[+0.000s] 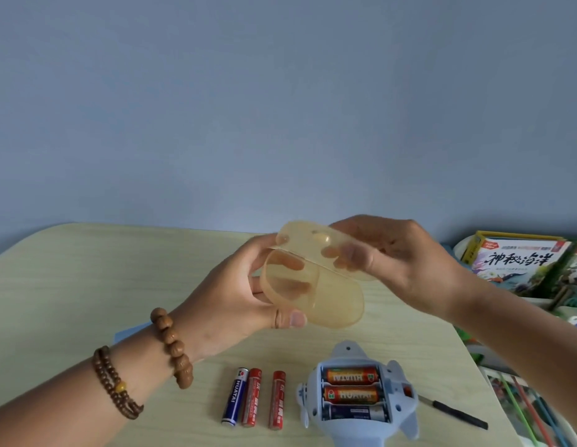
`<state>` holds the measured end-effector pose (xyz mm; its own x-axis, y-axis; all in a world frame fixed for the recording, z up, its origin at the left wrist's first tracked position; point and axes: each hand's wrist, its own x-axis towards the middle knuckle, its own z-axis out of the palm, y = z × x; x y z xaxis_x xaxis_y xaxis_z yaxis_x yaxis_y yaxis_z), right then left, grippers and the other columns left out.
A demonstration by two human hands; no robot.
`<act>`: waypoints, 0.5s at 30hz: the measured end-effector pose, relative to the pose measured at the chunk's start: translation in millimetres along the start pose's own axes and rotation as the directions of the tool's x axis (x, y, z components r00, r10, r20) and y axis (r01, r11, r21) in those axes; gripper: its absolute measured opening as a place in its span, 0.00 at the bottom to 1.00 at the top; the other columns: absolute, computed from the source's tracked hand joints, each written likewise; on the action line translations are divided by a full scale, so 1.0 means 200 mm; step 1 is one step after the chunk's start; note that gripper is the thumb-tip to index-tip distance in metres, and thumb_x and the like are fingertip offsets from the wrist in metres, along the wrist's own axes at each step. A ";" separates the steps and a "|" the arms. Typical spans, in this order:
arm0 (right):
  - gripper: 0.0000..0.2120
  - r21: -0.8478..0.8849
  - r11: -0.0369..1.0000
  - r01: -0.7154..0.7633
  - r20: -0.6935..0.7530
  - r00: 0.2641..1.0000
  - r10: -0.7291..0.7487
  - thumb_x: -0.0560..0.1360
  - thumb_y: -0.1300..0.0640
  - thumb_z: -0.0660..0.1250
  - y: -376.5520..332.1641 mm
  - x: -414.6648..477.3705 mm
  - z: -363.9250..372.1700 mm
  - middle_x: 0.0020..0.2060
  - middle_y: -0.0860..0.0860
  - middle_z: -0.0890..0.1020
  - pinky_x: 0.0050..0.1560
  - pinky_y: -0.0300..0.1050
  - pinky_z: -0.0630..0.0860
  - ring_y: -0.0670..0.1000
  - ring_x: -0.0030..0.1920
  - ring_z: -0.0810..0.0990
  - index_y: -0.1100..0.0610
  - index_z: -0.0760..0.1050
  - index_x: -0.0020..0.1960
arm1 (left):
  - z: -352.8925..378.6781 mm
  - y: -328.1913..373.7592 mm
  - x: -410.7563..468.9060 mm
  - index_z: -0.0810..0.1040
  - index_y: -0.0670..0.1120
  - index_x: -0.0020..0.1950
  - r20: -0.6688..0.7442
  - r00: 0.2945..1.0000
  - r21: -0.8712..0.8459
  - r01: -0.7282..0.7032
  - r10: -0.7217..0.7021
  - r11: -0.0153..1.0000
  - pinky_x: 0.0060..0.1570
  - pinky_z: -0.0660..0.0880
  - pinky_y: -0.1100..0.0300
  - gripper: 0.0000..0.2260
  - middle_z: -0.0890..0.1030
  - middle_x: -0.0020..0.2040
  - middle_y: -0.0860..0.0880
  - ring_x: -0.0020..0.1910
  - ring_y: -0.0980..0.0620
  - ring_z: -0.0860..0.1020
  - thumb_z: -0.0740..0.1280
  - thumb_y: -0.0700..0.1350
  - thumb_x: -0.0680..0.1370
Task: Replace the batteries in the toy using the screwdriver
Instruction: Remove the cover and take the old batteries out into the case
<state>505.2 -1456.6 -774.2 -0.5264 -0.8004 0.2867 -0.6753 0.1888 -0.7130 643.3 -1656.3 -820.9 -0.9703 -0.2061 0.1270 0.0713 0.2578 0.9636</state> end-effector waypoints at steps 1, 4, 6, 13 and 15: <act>0.17 0.031 0.999 -0.026 -0.046 0.999 0.028 0.78 0.41 0.62 0.01 0.01 0.00 0.47 0.47 0.88 0.52 0.56 0.83 0.48 0.46 0.87 0.51 0.81 0.57 | 0.00 0.00 0.01 0.66 0.59 0.69 0.003 1.000 -0.024 -0.004 0.004 1.000 0.58 0.80 0.46 0.44 0.82 0.62 0.53 0.58 0.49 0.84 0.84 0.45 0.59; 0.16 0.071 0.994 -0.086 -0.168 0.981 0.097 0.80 0.42 0.60 0.05 0.06 0.02 0.44 0.49 0.87 0.47 0.58 0.84 0.51 0.37 0.88 0.51 0.78 0.54 | 0.01 -0.01 0.02 0.65 0.59 0.60 0.022 0.995 0.103 -0.099 0.097 0.990 0.59 0.79 0.55 0.34 0.82 0.61 0.51 0.58 0.53 0.83 0.83 0.53 0.62; 0.09 0.153 0.981 -0.122 -0.236 0.959 0.156 0.82 0.47 0.61 0.07 0.10 0.04 0.41 0.51 0.85 0.38 0.54 0.84 0.52 0.32 0.87 0.51 0.77 0.53 | -0.01 -0.02 0.03 0.72 0.59 0.49 0.029 0.985 0.354 -0.168 0.169 0.920 0.61 0.77 0.64 0.21 0.80 0.62 0.56 0.60 0.60 0.81 0.79 0.61 0.64; 0.07 0.031 0.960 -0.279 -0.244 0.929 0.278 0.81 0.52 0.63 0.24 0.21 0.10 0.34 0.48 0.86 0.30 0.39 0.75 0.47 0.32 0.84 0.48 0.79 0.46 | -0.10 -0.10 0.03 0.85 0.61 0.45 0.147 0.957 0.607 -0.288 0.251 0.741 0.61 0.65 0.79 0.09 0.72 0.65 0.66 0.64 0.67 0.73 0.73 0.61 0.68; 0.08 -0.023 0.951 -0.307 -0.219 0.930 0.295 0.80 0.53 0.65 0.29 0.22 0.14 0.37 0.47 0.86 0.30 0.32 0.71 0.47 0.36 0.84 0.48 0.80 0.45 | -0.09 -0.11 0.03 0.86 0.61 0.45 0.173 0.944 0.643 -0.323 0.280 0.694 0.60 0.68 0.75 0.08 0.74 0.59 0.64 0.62 0.64 0.74 0.72 0.60 0.70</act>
<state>457.4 -1496.9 -820.1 -0.8018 -0.5645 0.1962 -0.4925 0.4382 -0.7519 640.6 -1680.7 -837.8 -0.9363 0.0407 0.3488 0.2146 0.8525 0.4766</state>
